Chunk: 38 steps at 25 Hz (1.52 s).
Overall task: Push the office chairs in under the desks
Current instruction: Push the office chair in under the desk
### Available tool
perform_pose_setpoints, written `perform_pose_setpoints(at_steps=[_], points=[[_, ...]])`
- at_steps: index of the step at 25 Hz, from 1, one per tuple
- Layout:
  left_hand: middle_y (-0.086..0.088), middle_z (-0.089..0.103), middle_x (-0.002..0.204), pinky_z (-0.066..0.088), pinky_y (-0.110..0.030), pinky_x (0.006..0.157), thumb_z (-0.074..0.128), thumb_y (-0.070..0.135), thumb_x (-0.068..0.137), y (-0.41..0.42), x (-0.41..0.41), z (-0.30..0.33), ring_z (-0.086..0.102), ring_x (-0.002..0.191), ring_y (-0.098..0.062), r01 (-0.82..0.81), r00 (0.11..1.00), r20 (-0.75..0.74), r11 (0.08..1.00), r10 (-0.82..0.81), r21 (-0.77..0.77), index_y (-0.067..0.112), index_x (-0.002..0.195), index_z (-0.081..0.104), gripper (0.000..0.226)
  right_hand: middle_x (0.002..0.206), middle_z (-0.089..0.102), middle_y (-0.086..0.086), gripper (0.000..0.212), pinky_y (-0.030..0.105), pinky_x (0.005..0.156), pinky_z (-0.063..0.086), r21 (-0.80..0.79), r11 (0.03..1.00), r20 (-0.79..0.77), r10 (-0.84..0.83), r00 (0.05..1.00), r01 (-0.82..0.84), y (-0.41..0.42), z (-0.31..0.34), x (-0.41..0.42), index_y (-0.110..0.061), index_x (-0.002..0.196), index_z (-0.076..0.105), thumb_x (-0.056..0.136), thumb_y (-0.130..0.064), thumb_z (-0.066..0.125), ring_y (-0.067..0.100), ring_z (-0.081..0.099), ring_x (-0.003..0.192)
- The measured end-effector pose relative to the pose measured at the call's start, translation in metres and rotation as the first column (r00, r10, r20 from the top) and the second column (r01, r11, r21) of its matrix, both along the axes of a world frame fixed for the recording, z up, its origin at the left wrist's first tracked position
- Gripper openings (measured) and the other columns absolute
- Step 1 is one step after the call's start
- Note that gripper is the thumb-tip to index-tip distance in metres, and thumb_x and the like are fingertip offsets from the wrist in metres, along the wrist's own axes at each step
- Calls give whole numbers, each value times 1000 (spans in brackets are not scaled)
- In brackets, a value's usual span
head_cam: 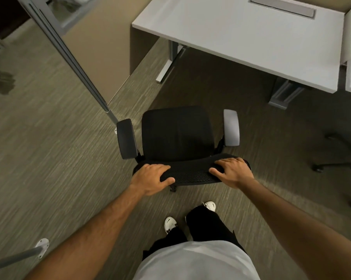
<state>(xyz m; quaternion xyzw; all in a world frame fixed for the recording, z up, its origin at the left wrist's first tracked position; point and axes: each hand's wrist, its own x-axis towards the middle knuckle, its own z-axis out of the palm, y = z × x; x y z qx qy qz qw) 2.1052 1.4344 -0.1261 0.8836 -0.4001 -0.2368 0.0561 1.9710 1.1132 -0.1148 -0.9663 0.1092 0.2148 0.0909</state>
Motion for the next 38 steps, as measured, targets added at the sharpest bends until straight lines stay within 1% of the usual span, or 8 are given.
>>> perform_pose_setpoints(at_steps=[9,13,16,19,22,26,31,38], points=[[5,57,146,37,-39,109,31,76,95,-49,91,1,52,133,-15,68,997,24,998,-68,9,24,149,48,77,141,62,-2,93,45,109,36,-2,995,27,-101,995,101,-34,-4,63,-29,141,58,87,-87,8,20,52,133],[3,53,151,35,-39,112,19,81,88,-76,133,6,49,137,-15,92,995,43,995,-94,36,25,151,47,88,137,64,-2,91,45,107,38,-19,990,58,-138,989,140,-55,-6,96,-29,138,60,88,-86,10,20,55,128],[4,49,154,32,-39,115,12,84,84,-96,162,12,45,140,-14,95,995,24,994,-97,55,27,152,45,95,135,65,-2,91,44,106,37,-22,990,31,-139,990,140,-67,-2,122,-29,137,60,88,-86,10,21,56,126],[6,50,153,32,-38,115,18,83,86,-126,205,17,44,141,-12,97,995,8,992,-98,85,29,152,45,90,138,63,-1,91,46,106,36,12,984,-7,-176,984,176,-93,3,157,-29,139,58,88,-86,10,23,54,128],[9,51,152,32,-36,115,30,80,91,-136,231,17,44,140,-10,117,993,-3,988,-118,97,31,152,45,79,144,58,-2,87,48,108,35,48,991,-87,-120,989,124,-108,7,180,-30,144,53,89,-85,14,24,51,133],[9,52,151,33,-35,114,18,84,84,-149,266,19,45,140,-10,163,986,0,982,-164,100,31,151,46,90,145,58,-2,87,47,108,36,56,989,-80,-135,988,140,-119,8,200,-29,146,52,90,-85,15,23,51,133],[7,54,149,35,-37,113,18,84,85,-170,322,18,48,138,-11,223,975,-3,971,-223,83,29,150,49,91,144,59,-2,82,46,107,39,74,980,-46,-184,982,187,-126,9,237,-28,145,54,93,-81,19,23,52,131],[8,52,151,33,-38,115,15,85,84,-219,418,17,45,140,-10,330,944,2,940,-331,89,29,152,46,93,148,56,-3,78,44,109,38,71,946,-63,-312,948,316,-150,7,305,-30,146,52,94,-80,21,22,51,134]])
